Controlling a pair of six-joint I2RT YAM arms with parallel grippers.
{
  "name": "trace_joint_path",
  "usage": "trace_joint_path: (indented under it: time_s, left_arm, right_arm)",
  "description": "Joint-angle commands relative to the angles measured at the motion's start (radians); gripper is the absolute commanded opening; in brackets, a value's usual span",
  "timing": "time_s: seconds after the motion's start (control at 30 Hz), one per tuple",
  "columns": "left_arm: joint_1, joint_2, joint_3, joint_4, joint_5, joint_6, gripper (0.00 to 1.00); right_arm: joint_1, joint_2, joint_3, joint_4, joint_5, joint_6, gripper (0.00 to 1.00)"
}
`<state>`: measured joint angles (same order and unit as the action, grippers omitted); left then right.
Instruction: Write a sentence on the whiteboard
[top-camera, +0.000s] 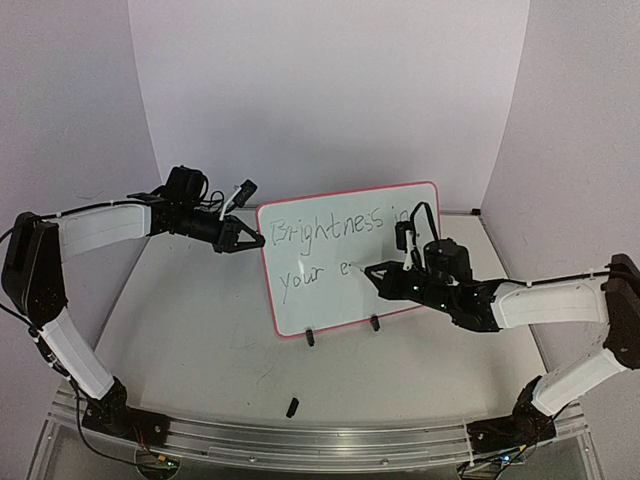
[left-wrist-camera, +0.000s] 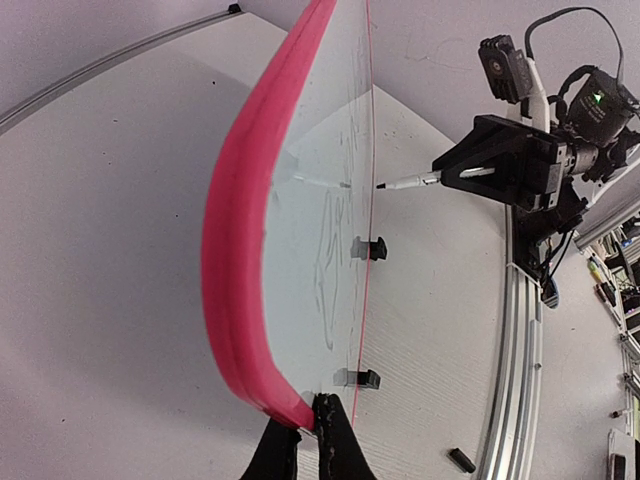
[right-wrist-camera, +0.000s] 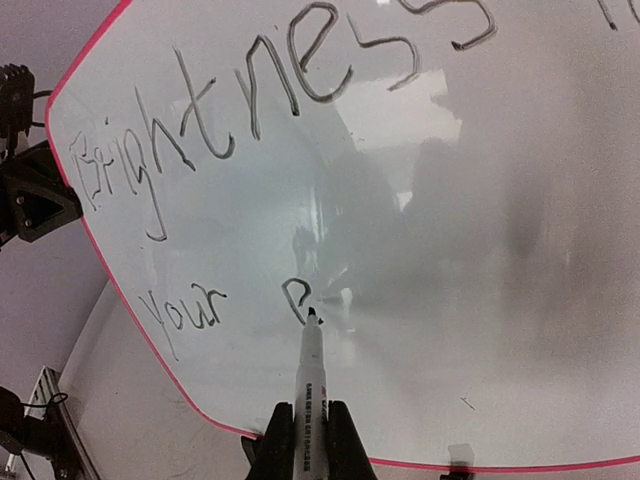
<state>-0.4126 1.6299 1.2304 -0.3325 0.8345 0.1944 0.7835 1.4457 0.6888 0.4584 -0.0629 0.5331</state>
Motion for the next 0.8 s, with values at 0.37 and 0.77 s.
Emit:
trace_joint_path:
  time_s: [0.37,0.77]
  left_arm:
    - [-0.019,0.010,0.000,-0.049,-0.092,0.125,0.00]
    - [-0.019,0.009,0.000,-0.049,-0.095,0.127,0.00]
  right_arm:
    - [-0.006,0.011,0.052,0.034,0.038,-0.031,0.00]
    - [-0.006,0.029,0.029,0.022,0.097,-0.024,0.00]
